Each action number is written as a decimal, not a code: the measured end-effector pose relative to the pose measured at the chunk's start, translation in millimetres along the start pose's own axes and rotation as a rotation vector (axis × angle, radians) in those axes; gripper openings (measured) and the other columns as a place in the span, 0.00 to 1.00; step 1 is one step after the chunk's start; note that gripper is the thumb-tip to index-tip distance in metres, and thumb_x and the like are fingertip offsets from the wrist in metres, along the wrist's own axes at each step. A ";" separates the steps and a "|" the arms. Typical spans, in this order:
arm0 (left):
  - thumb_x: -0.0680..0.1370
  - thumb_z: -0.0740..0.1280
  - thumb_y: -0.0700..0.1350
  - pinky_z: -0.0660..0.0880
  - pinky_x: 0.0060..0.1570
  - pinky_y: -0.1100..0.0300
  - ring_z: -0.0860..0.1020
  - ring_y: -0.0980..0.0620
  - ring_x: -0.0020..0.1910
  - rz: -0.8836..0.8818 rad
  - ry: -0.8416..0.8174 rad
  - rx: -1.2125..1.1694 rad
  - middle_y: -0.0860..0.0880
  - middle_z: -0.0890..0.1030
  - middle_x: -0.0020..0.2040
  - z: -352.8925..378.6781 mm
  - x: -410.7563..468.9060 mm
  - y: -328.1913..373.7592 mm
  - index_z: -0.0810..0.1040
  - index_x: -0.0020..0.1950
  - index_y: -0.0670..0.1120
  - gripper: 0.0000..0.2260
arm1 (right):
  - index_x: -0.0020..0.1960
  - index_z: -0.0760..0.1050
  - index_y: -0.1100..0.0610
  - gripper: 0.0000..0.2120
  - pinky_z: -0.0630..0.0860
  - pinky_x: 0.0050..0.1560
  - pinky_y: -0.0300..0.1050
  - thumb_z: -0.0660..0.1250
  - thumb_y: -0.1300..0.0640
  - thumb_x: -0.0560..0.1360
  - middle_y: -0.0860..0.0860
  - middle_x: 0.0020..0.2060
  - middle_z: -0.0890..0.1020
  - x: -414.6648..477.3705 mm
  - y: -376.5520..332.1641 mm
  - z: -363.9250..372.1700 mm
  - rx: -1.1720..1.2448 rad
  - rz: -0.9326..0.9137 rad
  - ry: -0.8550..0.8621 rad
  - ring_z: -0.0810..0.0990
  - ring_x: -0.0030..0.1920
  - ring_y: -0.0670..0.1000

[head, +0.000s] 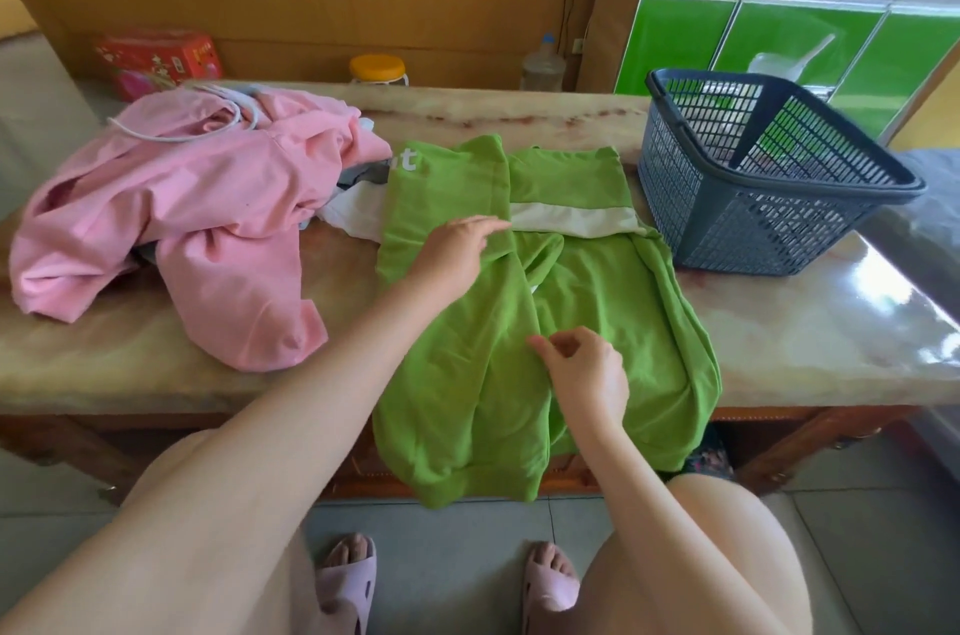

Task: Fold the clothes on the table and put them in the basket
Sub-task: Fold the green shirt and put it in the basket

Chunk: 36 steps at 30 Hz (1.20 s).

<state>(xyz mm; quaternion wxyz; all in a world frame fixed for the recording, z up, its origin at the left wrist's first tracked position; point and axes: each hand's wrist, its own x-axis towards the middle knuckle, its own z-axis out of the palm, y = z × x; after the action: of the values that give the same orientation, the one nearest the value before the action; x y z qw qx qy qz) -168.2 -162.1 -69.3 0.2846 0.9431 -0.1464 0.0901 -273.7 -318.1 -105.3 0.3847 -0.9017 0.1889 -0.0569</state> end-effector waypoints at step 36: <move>0.73 0.71 0.47 0.64 0.55 0.59 0.68 0.52 0.64 0.011 -0.035 -0.035 0.51 0.76 0.60 38.7 83.2 -20.6 0.83 0.44 0.46 0.05 | 0.43 0.77 0.53 0.11 0.75 0.42 0.44 0.66 0.46 0.76 0.47 0.35 0.80 31.5 -3.3 3.0 0.021 0.001 -0.170 0.80 0.39 0.52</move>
<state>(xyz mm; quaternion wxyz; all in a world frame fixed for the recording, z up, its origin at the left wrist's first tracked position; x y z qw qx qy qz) -79.8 -186.1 -90.6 0.2979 0.9386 -0.1582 0.0727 -242.9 -326.0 -106.4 0.4087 -0.8992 0.1554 0.0183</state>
